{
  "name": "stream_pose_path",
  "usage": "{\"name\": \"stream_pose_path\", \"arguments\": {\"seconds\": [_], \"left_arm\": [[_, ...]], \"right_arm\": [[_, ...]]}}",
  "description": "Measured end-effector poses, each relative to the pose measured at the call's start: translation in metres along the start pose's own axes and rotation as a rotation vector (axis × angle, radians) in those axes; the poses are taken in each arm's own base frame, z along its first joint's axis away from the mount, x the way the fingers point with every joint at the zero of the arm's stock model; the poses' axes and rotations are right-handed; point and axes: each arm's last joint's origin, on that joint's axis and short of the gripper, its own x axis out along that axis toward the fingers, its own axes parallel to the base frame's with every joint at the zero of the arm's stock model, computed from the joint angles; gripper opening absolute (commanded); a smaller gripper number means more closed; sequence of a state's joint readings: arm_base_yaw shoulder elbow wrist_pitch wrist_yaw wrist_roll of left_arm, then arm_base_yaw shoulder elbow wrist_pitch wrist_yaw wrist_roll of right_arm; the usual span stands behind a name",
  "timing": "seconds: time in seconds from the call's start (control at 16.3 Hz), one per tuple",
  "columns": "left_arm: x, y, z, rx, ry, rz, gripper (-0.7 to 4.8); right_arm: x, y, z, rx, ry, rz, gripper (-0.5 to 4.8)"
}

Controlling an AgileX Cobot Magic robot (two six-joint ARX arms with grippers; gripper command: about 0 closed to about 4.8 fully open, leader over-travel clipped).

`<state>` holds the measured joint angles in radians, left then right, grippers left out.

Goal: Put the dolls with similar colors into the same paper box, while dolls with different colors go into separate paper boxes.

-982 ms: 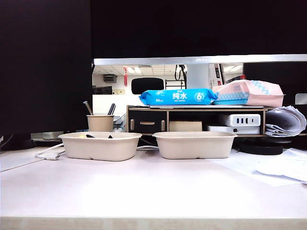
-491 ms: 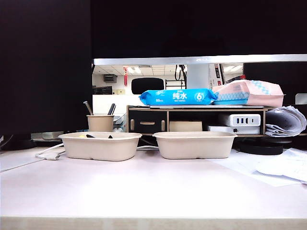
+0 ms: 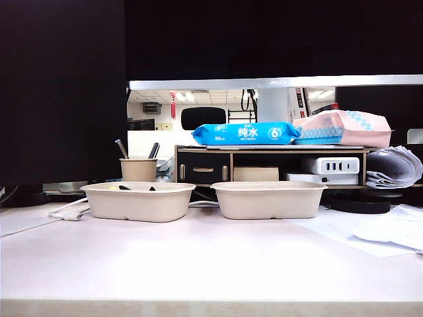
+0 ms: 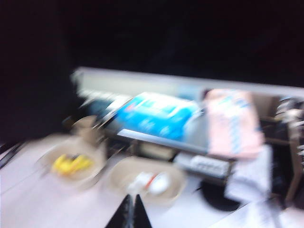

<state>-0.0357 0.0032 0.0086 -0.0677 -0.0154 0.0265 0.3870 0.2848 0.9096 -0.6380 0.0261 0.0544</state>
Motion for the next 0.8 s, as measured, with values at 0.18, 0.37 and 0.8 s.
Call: {"name": "stream_pose_path", "arguments": {"seconds": [0.18, 0.37, 0.8], "left_arm": [[0.000, 0.000, 0.000, 0.000, 0.000, 0.000, -0.05], [0.000, 0.000, 0.000, 0.000, 0.000, 0.000, -0.05], [0.000, 0.000, 0.000, 0.000, 0.000, 0.000, -0.05]], "right_arm": [[0.015, -0.006, -0.011, -0.010, -0.033, -0.138, -0.01], [0.038, -0.016, -0.047, -0.018, -0.001, -0.253, -0.01], [0.065, -0.037, -0.152, -0.044, -0.190, -0.352, -0.01]]}}
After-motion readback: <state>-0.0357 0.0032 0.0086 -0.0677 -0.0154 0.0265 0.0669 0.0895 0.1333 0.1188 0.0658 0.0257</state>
